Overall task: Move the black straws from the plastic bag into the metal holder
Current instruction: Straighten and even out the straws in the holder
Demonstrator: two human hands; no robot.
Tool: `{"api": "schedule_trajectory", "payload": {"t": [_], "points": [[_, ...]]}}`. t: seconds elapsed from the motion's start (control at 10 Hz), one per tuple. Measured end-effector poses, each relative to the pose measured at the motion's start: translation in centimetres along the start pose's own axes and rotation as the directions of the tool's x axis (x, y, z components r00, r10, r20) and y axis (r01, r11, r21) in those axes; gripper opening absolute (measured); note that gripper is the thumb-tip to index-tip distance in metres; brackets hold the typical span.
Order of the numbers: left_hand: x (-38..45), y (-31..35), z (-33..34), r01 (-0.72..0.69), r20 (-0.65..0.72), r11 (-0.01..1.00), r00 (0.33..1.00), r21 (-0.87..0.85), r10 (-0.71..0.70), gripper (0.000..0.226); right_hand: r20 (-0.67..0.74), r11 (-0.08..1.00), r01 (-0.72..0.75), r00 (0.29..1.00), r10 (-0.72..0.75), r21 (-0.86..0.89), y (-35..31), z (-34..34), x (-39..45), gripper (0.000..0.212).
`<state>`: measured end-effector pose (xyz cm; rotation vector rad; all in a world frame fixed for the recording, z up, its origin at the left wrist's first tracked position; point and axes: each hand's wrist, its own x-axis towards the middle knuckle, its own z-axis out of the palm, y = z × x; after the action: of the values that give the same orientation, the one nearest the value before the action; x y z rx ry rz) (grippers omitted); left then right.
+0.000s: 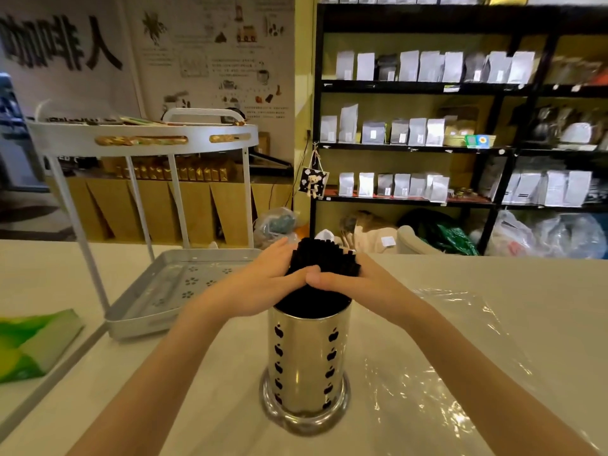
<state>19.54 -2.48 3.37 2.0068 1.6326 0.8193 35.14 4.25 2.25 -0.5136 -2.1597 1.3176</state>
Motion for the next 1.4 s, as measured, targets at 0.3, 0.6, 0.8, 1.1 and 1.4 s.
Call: {"api": "schedule_trajectory", "payload": {"t": [0.3,0.6,0.8,1.1,1.4], "points": [[-2.0,1.0,0.7,-0.095,-0.114,0.991,0.988,0.097,0.106,0.039,-0.054,0.991,0.119,0.991,-0.123,-0.066,-0.9,0.9,-0.6,0.012],[-4.4,0.9,0.4,-0.044,0.008,0.997,0.999,0.057,0.043,0.057,0.072,0.958,0.206,0.978,-0.195,-0.201,-2.1,1.1,-3.3,0.047],[-4.4,1.2,0.5,-0.092,-0.193,0.996,0.977,0.007,0.092,0.080,-0.149,0.940,0.151,0.968,-0.204,-0.305,-0.5,-0.7,-4.1,0.056],[-3.9,2.6,1.5,-0.181,-0.270,0.972,0.938,0.150,0.216,0.045,-0.309,0.912,0.268,0.878,-0.364,-0.311,0.0,-0.1,-4.6,0.021],[-3.4,2.8,1.8,-0.171,-0.287,0.982,0.939,0.085,0.188,0.044,-0.310,0.865,0.308,0.842,-0.442,-0.397,-1.3,-0.8,-4.6,0.021]]}}
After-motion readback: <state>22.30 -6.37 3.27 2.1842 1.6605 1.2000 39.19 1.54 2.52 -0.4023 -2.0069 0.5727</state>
